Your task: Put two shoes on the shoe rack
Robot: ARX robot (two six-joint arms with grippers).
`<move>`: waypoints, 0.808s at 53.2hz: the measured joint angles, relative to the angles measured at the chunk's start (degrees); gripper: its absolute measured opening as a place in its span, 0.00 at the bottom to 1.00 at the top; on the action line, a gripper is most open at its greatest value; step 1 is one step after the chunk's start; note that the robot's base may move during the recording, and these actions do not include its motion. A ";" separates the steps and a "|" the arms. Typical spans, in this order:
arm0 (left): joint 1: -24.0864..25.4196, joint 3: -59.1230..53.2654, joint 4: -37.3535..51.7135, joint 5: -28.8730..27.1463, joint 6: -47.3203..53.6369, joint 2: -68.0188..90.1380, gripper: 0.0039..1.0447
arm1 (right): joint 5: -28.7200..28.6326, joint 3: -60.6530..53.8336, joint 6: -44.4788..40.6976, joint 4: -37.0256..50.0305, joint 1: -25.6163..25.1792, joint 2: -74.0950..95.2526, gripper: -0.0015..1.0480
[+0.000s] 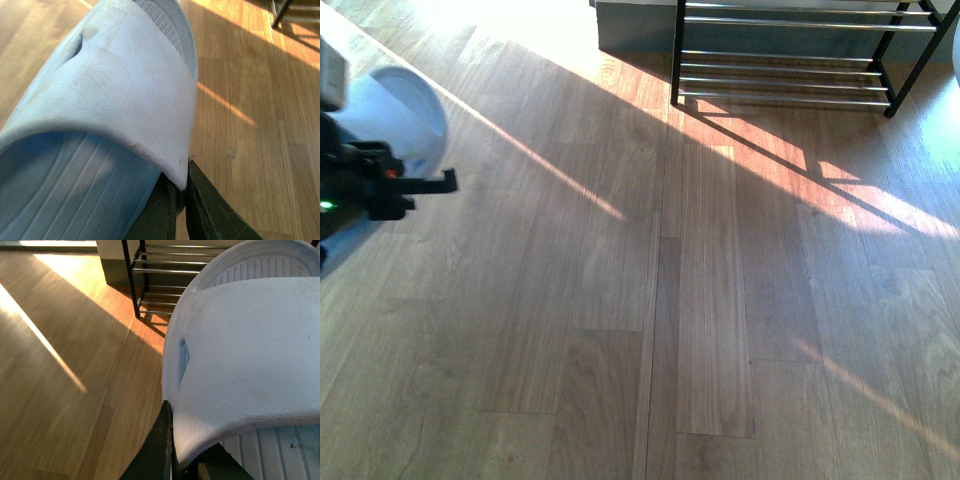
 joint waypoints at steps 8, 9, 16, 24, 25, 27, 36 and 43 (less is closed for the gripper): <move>-1.73 -10.84 -3.28 -6.19 -0.37 -19.98 0.02 | -0.02 0.00 0.00 0.00 0.00 0.00 0.02; -2.19 -11.80 -4.13 -7.15 0.28 -22.43 0.02 | 0.00 0.00 0.00 0.00 0.00 0.00 0.02; -5.49 -16.11 -13.11 -10.91 3.10 -37.35 0.02 | 0.00 0.00 0.00 0.00 0.00 0.00 0.02; -5.84 -16.39 -13.70 -11.30 3.78 -39.58 0.02 | 0.00 0.00 0.00 0.00 0.00 0.00 0.02; -5.84 -16.41 -13.73 -11.30 3.80 -39.58 0.02 | 0.00 0.00 0.00 0.00 0.00 0.00 0.02; -5.84 -16.44 -13.73 -11.30 3.82 -39.58 0.02 | 0.00 0.00 0.00 0.00 0.00 0.00 0.02; -5.84 -16.46 -13.75 -11.32 3.98 -39.58 0.02 | -0.02 0.00 0.00 0.00 0.00 0.00 0.02; -5.84 -16.46 -13.75 -11.32 4.00 -39.58 0.02 | 0.00 0.00 0.00 0.00 0.00 0.00 0.02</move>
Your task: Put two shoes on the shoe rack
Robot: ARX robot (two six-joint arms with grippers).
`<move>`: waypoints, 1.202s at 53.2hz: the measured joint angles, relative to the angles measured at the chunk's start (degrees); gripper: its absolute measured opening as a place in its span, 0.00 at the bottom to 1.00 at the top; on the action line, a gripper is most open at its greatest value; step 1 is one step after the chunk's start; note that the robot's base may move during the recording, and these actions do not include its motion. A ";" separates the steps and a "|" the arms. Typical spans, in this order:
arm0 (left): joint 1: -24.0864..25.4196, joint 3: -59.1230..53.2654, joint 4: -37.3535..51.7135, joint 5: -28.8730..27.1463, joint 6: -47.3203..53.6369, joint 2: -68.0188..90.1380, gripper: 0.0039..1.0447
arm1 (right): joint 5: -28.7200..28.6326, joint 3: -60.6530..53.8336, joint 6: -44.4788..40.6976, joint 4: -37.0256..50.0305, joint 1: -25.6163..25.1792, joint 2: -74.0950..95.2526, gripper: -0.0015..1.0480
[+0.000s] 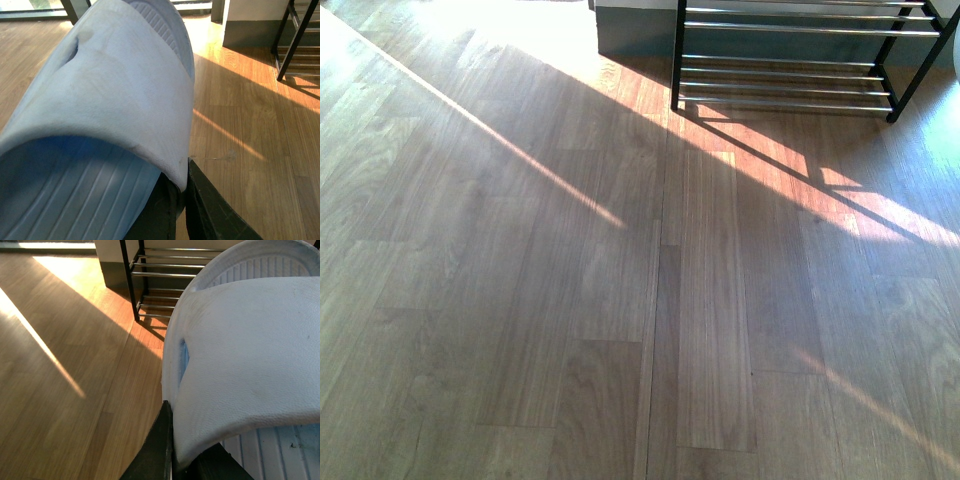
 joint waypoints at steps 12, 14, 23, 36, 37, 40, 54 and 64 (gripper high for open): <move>0.00 0.00 0.00 0.02 0.00 0.00 0.02 | 0.00 0.00 0.00 0.00 0.00 0.00 0.02; 0.00 0.00 0.00 0.02 0.00 0.00 0.02 | 0.00 0.00 0.00 0.00 0.00 0.00 0.02; 0.00 0.00 0.00 0.00 0.00 0.00 0.02 | -0.02 0.00 0.00 0.00 0.00 0.00 0.02; 0.00 0.00 0.00 -0.02 0.00 0.00 0.02 | -0.02 0.00 0.00 0.00 0.00 0.00 0.02; 0.00 0.00 0.00 0.00 0.00 0.00 0.02 | 0.00 0.00 0.00 0.00 0.00 0.00 0.02; 0.00 0.00 0.00 0.00 0.00 0.00 0.02 | 0.04 0.00 0.00 0.00 0.00 0.00 0.02; 0.00 -0.02 0.00 -0.02 0.00 0.00 0.02 | 0.00 0.00 0.00 0.00 0.02 0.00 0.02; 0.00 -0.02 0.00 -0.02 0.00 0.00 0.02 | -0.02 0.00 0.00 0.00 0.02 0.00 0.02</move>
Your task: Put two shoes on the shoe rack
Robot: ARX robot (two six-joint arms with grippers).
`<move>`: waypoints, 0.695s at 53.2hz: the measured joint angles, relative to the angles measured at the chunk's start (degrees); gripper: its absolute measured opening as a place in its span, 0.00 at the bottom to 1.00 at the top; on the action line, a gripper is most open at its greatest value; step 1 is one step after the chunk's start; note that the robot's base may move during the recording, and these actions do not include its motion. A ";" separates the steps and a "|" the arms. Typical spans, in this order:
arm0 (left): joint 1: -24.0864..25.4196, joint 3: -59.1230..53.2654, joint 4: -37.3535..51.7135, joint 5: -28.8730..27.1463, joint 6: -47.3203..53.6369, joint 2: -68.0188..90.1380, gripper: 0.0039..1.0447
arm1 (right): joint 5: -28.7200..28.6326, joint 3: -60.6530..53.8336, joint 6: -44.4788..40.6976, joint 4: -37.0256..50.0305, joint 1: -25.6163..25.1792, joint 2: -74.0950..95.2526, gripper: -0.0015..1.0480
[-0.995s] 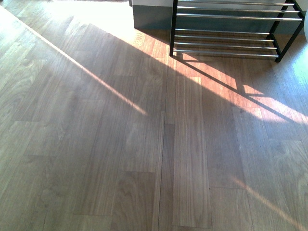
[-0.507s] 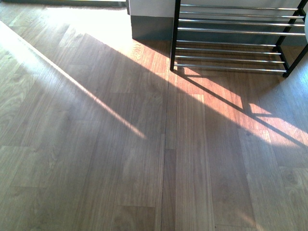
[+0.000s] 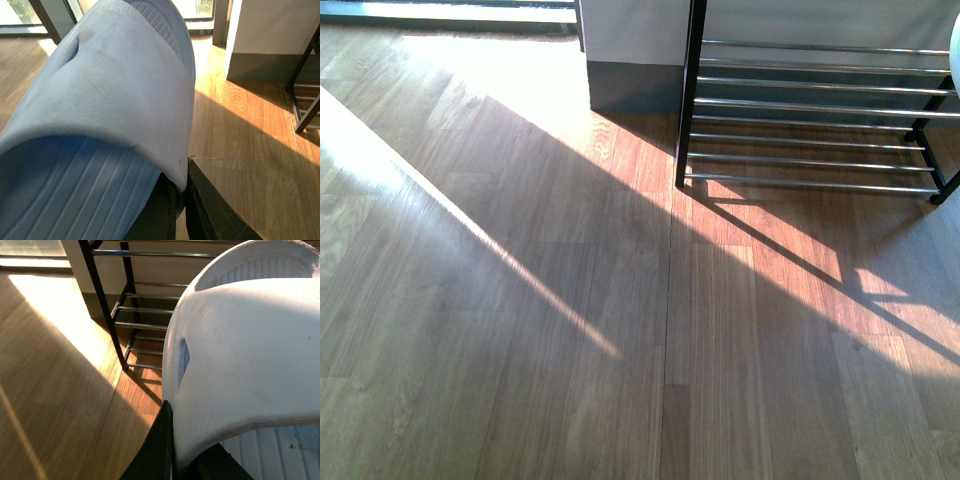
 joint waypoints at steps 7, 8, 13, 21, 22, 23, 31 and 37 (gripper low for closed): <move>-0.02 0.00 0.00 0.02 0.00 0.00 0.02 | 0.02 0.00 0.00 0.00 0.00 0.00 0.02; 0.00 0.00 0.00 -0.02 0.00 0.00 0.02 | 0.02 0.00 0.00 0.00 0.00 0.00 0.02; -0.02 0.00 0.00 0.02 0.02 0.00 0.02 | 0.02 0.00 0.00 0.00 0.00 0.00 0.02; 0.00 0.00 0.00 -0.02 0.02 0.00 0.02 | 0.02 0.00 0.00 0.00 0.00 0.00 0.02; -0.02 0.00 0.00 -0.02 0.02 0.00 0.02 | 0.02 0.00 0.00 0.00 0.00 0.00 0.02; -0.02 0.00 -0.02 0.00 0.02 0.00 0.02 | 0.02 0.00 0.00 0.00 0.00 -0.02 0.02; -0.02 0.00 0.00 0.02 0.02 0.00 0.02 | 0.04 0.02 0.00 0.00 0.00 0.09 0.02; -0.02 0.00 0.00 0.02 0.02 0.00 0.02 | 0.02 0.02 0.00 0.00 0.00 0.09 0.02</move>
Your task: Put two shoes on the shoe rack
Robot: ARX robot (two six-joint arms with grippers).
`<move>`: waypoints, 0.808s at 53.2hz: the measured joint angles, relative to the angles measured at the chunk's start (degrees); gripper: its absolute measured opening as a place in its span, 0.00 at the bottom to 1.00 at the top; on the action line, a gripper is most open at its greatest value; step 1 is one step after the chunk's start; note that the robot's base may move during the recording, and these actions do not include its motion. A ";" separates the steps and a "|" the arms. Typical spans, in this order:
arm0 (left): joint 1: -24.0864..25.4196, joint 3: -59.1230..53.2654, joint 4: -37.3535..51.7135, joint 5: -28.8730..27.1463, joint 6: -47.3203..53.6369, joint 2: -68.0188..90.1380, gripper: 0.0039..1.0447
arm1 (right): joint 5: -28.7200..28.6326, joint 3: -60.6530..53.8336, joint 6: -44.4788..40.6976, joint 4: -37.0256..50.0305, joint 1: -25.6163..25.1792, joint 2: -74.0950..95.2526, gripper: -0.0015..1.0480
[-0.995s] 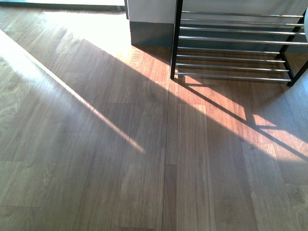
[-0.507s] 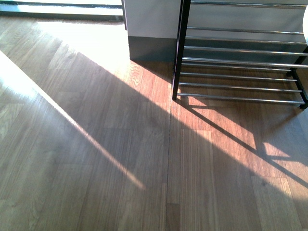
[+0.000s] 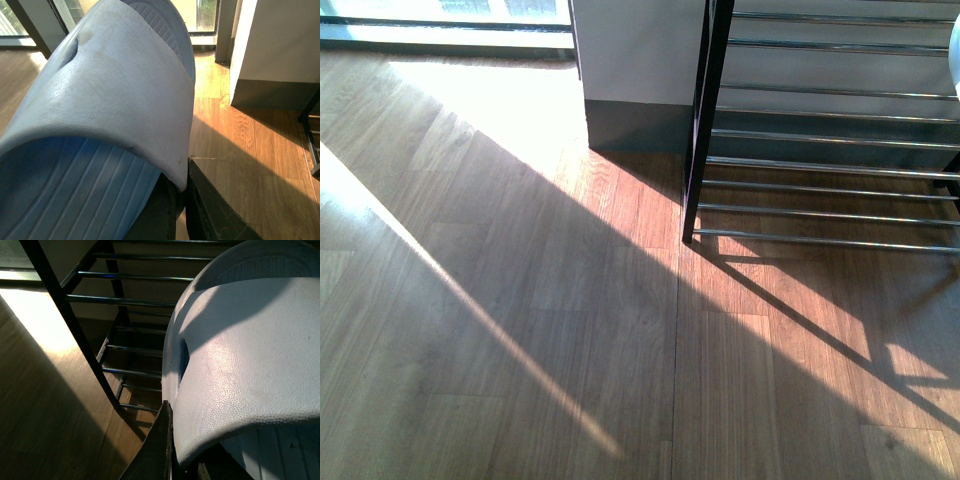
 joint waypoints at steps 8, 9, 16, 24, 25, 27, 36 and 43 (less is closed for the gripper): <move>0.00 -0.15 -0.02 0.00 0.00 0.02 0.02 | 0.02 -0.04 0.00 -0.02 0.00 0.00 0.02; 0.00 -0.15 -0.02 -0.02 0.00 0.02 0.02 | 0.15 -0.04 0.00 -0.02 0.00 0.00 0.02; 0.00 -0.15 -0.02 0.00 0.04 0.02 0.02 | -0.02 -0.04 0.00 -0.02 0.00 0.00 0.02; 0.00 -0.15 -0.02 0.00 0.15 0.02 0.02 | -0.02 -0.04 0.02 -0.02 0.00 0.00 0.02; 0.00 -0.15 -0.02 0.00 0.15 0.02 0.02 | 0.00 -0.04 0.02 -0.02 0.00 0.00 0.02; 0.00 -0.15 -0.02 -0.04 0.17 0.00 0.02 | -0.02 -0.04 0.04 -0.02 0.00 0.00 0.02; 0.00 -0.15 -0.02 -0.04 0.20 0.00 0.02 | -0.02 -0.04 0.07 -0.02 0.00 0.00 0.02; 0.00 -0.15 -0.02 -0.02 0.22 0.00 0.02 | 0.00 -0.04 0.13 -0.02 0.00 0.00 0.02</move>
